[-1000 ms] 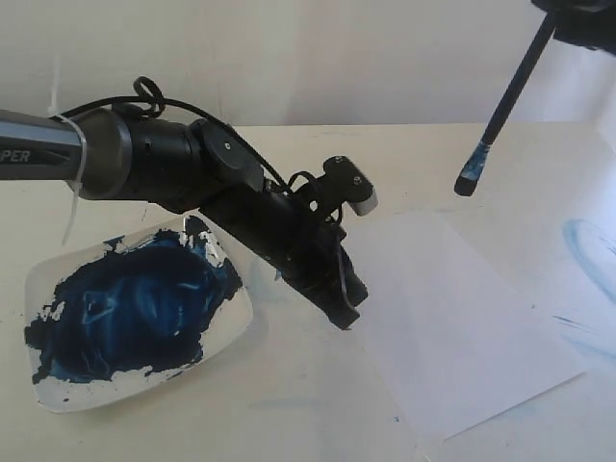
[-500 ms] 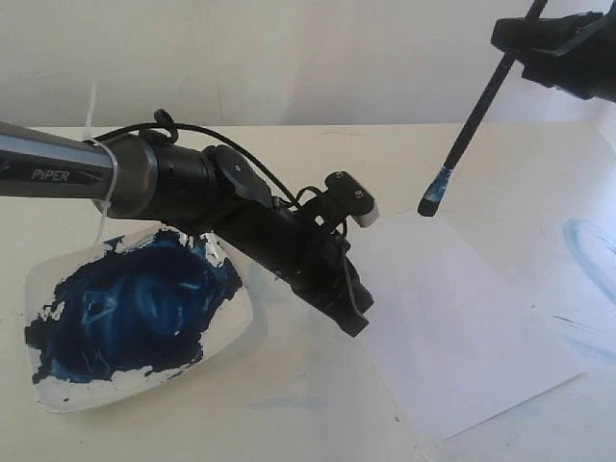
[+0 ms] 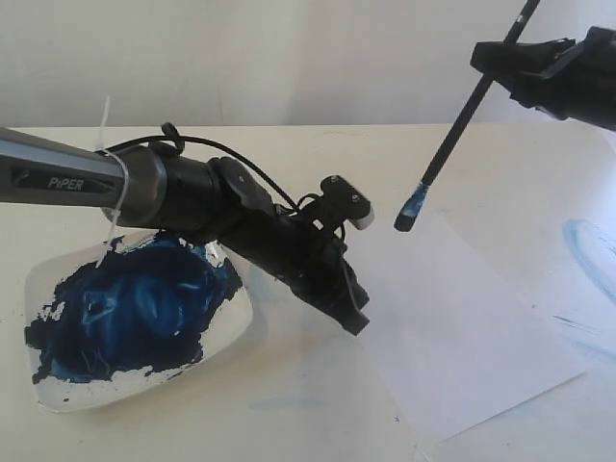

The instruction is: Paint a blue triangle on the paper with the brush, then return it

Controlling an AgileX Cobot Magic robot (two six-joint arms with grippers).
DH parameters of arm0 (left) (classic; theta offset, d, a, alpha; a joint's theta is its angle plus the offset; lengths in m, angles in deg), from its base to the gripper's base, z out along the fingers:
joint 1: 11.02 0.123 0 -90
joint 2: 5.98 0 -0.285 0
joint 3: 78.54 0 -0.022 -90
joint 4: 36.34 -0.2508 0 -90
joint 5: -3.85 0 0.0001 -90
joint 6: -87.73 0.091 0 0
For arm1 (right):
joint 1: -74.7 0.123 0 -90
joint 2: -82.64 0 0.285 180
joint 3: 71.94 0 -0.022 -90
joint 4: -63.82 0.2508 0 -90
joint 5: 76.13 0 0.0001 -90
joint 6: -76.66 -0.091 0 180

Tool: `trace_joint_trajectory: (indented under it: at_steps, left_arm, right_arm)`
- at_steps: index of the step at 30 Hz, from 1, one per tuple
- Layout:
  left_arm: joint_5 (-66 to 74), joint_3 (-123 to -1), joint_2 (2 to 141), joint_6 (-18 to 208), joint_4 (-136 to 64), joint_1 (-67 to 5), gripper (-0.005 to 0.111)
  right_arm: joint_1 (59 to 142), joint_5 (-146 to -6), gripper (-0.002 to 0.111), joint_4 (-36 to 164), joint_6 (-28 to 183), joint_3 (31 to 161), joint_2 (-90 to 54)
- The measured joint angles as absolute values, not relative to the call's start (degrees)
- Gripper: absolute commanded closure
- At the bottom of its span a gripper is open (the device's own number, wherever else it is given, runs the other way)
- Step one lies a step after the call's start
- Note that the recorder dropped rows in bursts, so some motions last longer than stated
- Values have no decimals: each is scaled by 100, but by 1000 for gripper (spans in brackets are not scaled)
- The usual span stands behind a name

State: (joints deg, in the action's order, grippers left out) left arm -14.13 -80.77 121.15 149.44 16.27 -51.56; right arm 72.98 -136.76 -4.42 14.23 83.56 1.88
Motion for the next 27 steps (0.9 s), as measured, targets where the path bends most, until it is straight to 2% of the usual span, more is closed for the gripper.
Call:
trace_joint_trajectory:
  at_steps: [27]
  left_arm:
    - [-1334,-8098,12357,14953,1670,-5156,107]
  right_arm:
    - [7298,-13987,108,-433,1681,8356,602]
